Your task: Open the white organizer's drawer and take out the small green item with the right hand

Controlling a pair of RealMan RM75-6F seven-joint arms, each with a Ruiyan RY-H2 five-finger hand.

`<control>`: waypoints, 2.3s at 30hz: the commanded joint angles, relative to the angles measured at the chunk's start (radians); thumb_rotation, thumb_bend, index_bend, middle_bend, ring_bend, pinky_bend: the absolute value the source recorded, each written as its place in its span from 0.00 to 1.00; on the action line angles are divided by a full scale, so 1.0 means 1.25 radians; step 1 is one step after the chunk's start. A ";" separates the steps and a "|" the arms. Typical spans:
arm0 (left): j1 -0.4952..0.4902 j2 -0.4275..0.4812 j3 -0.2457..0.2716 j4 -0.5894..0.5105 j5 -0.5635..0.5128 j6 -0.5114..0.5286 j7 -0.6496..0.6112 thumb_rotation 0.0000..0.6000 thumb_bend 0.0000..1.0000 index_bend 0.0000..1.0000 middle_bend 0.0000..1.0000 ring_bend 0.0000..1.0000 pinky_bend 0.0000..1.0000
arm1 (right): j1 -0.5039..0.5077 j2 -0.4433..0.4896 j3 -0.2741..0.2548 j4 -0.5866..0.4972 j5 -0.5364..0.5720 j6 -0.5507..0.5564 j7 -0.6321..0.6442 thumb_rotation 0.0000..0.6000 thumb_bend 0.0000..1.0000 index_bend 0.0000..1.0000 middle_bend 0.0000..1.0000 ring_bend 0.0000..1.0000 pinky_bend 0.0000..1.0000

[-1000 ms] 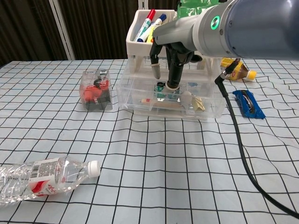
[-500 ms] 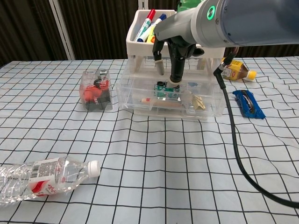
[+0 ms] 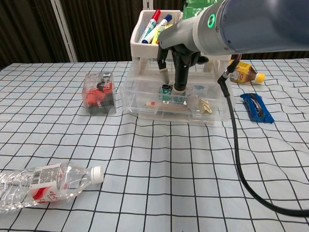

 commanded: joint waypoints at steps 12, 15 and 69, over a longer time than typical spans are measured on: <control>0.000 0.001 0.001 0.002 0.003 -0.003 -0.004 1.00 0.00 0.00 0.00 0.00 0.00 | -0.002 -0.023 -0.014 0.028 -0.031 -0.010 0.021 1.00 0.39 0.59 1.00 1.00 0.86; -0.001 0.000 0.001 0.001 0.004 -0.003 -0.001 1.00 0.00 0.00 0.00 0.00 0.00 | -0.005 -0.020 -0.015 0.024 -0.041 -0.008 0.026 1.00 0.41 0.61 1.00 1.00 0.86; 0.030 0.003 0.022 -0.018 0.084 0.073 0.010 1.00 0.00 0.00 0.00 0.00 0.00 | -0.111 0.209 -0.020 -0.306 -0.134 0.271 0.020 1.00 0.42 0.65 1.00 1.00 0.86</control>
